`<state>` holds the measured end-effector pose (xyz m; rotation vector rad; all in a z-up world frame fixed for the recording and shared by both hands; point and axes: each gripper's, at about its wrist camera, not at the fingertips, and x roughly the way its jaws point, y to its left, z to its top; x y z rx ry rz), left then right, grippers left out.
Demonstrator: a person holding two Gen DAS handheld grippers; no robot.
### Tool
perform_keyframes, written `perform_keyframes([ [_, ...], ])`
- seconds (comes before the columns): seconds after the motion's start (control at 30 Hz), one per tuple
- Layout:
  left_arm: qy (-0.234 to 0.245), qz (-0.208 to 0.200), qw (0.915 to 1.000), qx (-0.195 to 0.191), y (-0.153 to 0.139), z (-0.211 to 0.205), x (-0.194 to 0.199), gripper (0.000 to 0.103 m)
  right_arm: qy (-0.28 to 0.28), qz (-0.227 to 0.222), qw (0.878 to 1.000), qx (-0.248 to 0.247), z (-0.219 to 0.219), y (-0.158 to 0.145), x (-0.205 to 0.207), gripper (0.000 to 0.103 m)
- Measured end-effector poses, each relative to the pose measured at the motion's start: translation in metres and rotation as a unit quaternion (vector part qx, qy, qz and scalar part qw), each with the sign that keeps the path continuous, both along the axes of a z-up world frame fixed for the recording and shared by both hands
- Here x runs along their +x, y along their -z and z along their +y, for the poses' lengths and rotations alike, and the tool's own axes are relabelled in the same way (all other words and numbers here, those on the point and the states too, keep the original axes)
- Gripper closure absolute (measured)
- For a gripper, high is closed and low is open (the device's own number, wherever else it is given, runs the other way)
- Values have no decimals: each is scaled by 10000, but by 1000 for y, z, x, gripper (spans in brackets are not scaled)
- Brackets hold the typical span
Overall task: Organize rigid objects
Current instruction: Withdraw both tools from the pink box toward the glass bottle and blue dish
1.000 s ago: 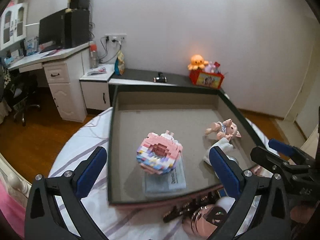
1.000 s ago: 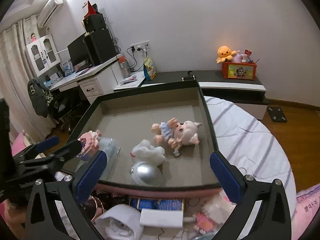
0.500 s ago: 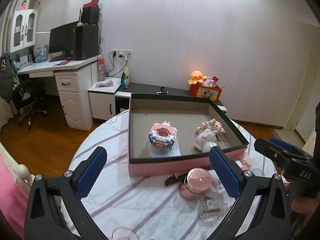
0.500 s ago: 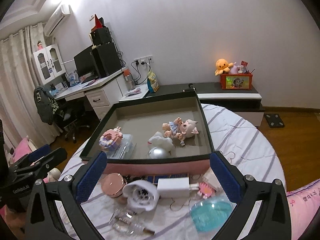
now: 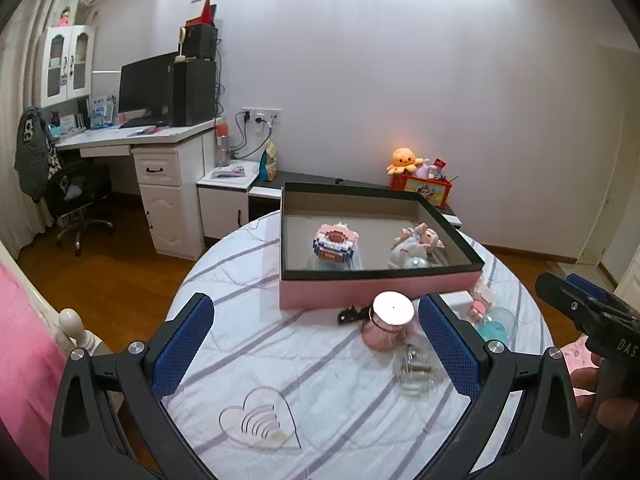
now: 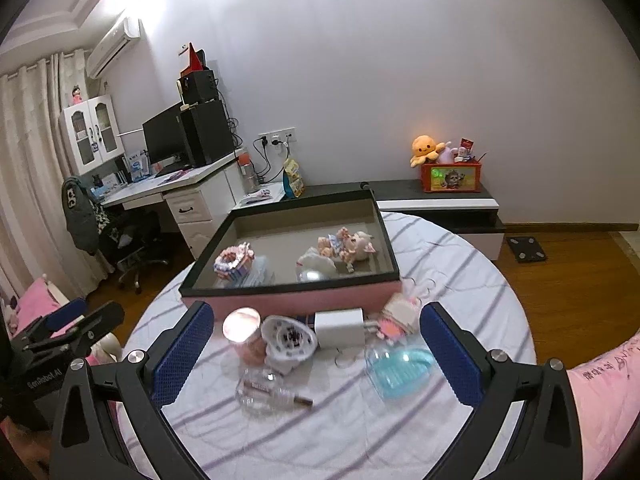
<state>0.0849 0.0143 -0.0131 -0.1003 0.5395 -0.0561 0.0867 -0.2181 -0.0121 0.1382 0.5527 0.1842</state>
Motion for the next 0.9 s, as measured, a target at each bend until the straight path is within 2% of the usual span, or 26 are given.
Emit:
perform_keyframes([
  [0.4,22,-46,10000,29,3,-11,-35,0,188,127,9997,39,-12,19,-43,0],
  [0.9,263,294,9992,43,27,-31,-41,0,397,449,9982,-45,-31,44,-41,0],
])
